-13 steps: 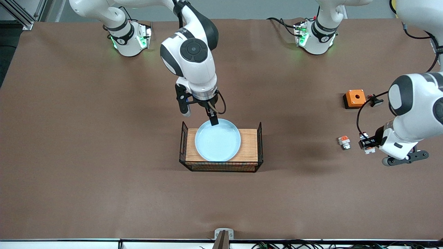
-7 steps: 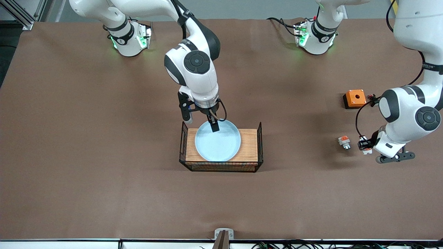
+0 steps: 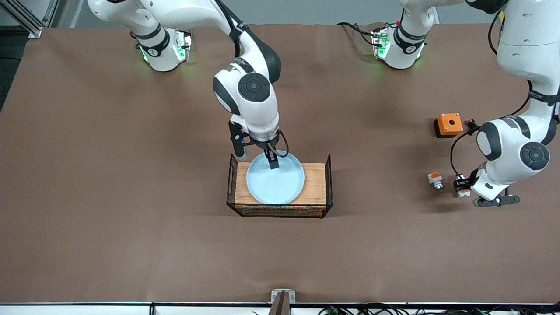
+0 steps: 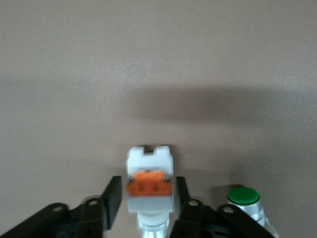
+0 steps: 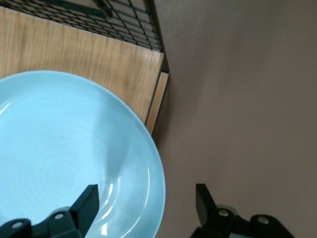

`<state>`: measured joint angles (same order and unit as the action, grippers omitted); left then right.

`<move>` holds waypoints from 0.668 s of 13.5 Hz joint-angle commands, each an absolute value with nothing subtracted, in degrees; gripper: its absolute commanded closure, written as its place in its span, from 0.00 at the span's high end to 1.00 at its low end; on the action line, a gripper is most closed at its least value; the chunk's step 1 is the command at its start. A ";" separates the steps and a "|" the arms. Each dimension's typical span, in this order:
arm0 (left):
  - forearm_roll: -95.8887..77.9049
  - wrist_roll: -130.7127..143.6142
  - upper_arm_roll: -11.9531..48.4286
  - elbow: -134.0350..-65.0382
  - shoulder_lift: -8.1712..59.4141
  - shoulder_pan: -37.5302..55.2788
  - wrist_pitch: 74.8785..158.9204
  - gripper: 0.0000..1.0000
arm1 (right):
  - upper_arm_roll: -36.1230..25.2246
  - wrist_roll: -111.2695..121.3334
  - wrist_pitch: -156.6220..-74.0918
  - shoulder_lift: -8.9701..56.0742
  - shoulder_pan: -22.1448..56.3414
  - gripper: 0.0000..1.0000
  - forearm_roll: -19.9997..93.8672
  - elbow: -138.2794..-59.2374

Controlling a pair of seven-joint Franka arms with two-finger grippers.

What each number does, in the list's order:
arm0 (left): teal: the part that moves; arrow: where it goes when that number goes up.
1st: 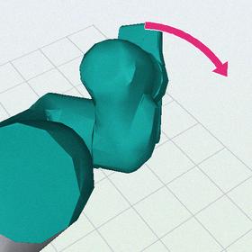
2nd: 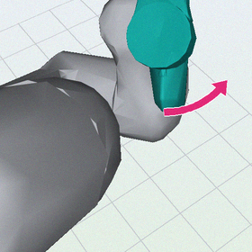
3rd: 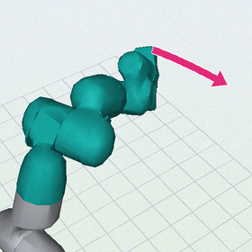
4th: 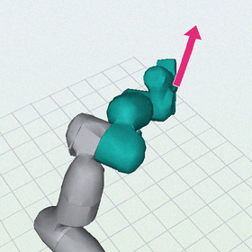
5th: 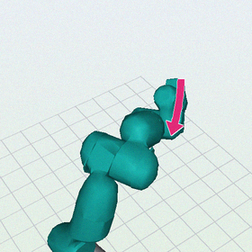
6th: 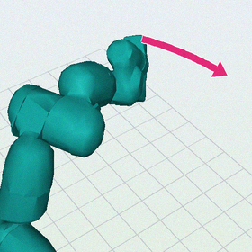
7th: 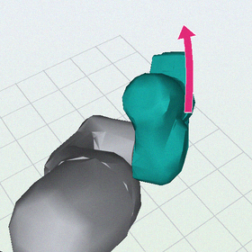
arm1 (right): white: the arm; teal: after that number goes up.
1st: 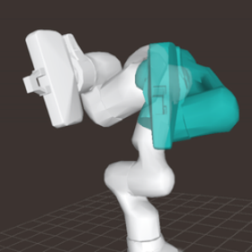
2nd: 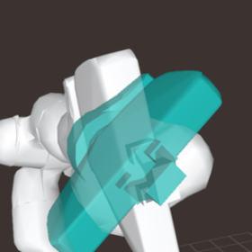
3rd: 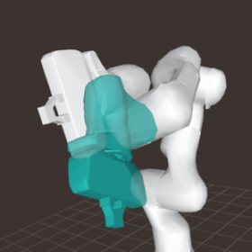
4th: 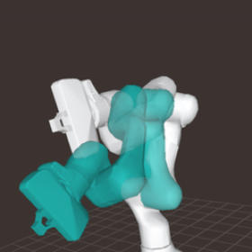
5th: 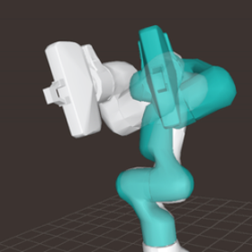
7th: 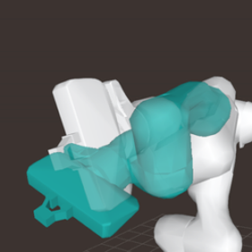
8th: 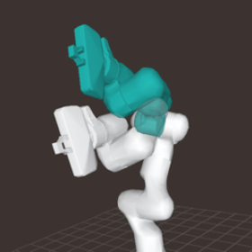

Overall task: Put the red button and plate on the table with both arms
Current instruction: 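Lower the button beside the other button while the right gripper grips the plate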

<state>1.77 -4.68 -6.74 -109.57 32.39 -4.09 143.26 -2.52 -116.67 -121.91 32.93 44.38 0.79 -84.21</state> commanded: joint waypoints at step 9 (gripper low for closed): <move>2.64 -3.96 -3.17 -98.90 18.20 -3.52 119.92 1.00 | -2.46 -113.13 -121.99 34.19 44.82 0.49 -0.26 -82.53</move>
<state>1.77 -4.49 -3.80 -101.84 21.34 -3.64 126.13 -2.47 -114.96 -122.07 33.28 44.44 0.75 -84.13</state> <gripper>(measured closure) 0.000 0.432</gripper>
